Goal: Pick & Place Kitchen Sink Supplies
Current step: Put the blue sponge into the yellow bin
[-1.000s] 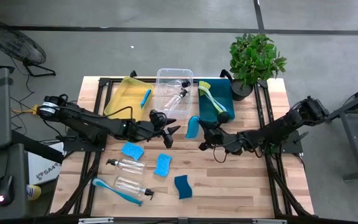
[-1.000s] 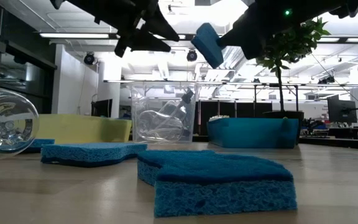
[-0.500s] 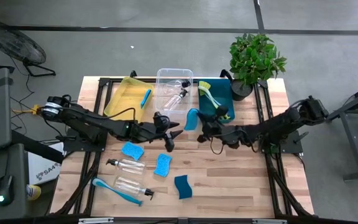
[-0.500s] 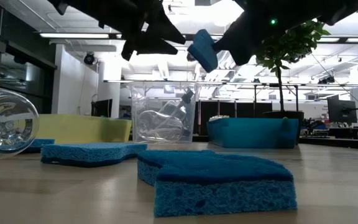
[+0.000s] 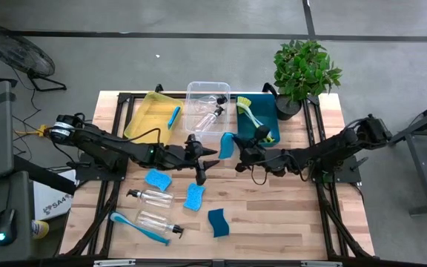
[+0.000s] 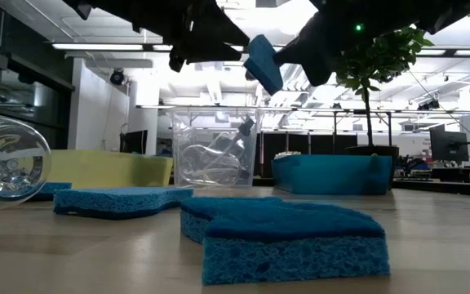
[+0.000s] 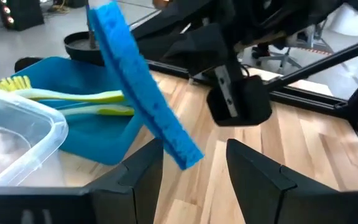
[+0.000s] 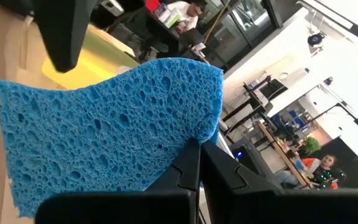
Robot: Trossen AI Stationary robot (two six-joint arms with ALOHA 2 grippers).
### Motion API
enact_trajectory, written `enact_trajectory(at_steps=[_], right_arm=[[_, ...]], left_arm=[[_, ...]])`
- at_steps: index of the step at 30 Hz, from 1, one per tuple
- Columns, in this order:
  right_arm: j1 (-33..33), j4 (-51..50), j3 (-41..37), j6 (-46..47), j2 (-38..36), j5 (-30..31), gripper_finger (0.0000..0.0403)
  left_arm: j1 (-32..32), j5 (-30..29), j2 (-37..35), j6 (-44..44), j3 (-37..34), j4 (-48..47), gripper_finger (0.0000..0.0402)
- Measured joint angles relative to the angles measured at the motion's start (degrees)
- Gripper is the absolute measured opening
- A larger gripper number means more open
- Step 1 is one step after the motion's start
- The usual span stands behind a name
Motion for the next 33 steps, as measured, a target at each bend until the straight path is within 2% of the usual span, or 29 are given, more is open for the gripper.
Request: enact_trajectory(at_steps=[6,16,33], right_arm=[[0.32,2.43,0.0,-2.19,0.0,2.03,0.0],[0.81,3.86,0.0,-3.75,0.0,1.03,0.0],[0.83,2.11,3.15,-5.68,1.62,2.15,0.0]], left_arm=[[0.0,-1.98,0.0,-0.95,0.0,-0.4,0.0173],[0.0,-2.06,0.0,-1.09,0.0,-0.37,0.0173],[0.0,-2.91,1.88,-1.05,0.02,3.43,0.0173]])
